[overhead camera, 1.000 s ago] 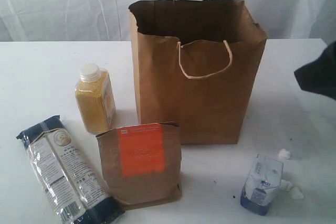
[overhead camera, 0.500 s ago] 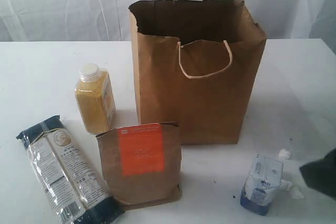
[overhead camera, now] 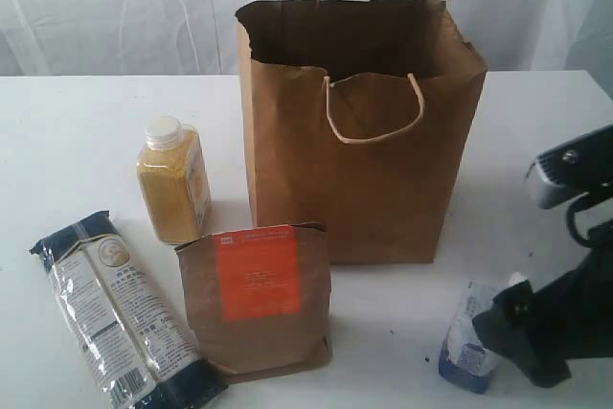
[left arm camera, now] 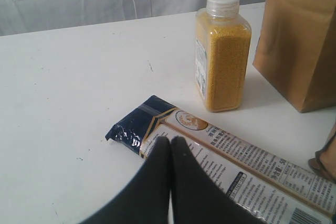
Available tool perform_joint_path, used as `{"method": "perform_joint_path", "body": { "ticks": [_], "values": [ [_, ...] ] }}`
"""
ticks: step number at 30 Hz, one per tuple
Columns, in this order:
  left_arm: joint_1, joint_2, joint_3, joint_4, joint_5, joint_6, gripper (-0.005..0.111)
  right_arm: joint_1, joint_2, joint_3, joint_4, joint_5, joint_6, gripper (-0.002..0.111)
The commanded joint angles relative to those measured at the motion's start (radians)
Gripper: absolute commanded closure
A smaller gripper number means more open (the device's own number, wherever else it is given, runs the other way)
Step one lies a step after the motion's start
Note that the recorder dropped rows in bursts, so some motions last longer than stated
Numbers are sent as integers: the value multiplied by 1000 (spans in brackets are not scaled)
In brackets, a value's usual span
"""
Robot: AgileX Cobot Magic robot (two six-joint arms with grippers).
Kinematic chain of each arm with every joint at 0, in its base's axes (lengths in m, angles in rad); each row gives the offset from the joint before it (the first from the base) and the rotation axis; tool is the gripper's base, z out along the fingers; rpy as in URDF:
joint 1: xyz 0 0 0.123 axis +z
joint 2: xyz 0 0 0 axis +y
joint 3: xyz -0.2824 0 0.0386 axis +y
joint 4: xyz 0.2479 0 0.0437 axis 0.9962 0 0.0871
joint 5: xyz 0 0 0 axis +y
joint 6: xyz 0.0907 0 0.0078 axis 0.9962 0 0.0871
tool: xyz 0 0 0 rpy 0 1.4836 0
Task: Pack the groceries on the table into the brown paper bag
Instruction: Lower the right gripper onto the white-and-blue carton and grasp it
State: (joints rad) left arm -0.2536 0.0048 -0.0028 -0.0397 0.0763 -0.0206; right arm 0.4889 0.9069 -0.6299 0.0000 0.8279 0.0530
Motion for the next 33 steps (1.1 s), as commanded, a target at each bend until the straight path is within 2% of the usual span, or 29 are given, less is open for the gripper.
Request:
{"method": "perform_joint_path", "body": {
  "ticks": [1, 8, 22, 24, 26, 33],
  "values": [
    [-4, -5, 3, -4, -1, -1, 107, -2, 138, 4, 8, -70, -4, 11],
    [-4, -5, 3, -4, -1, -1, 107, -2, 286, 4, 47, -156, -4, 12],
    [-4, -5, 3, -4, -1, -1, 107, -2, 438, 4, 31, -262, -8, 15],
    [-4, -5, 3, -4, -1, -1, 107, -2, 451, 4, 31, -266, -8, 21],
    [-4, -5, 3, -4, -1, -1, 107, -2, 465, 4, 31, -275, -8, 32],
    [-4, -5, 3, -4, -1, -1, 107, -2, 470, 4, 31, -277, -8, 86]
  ]
}}
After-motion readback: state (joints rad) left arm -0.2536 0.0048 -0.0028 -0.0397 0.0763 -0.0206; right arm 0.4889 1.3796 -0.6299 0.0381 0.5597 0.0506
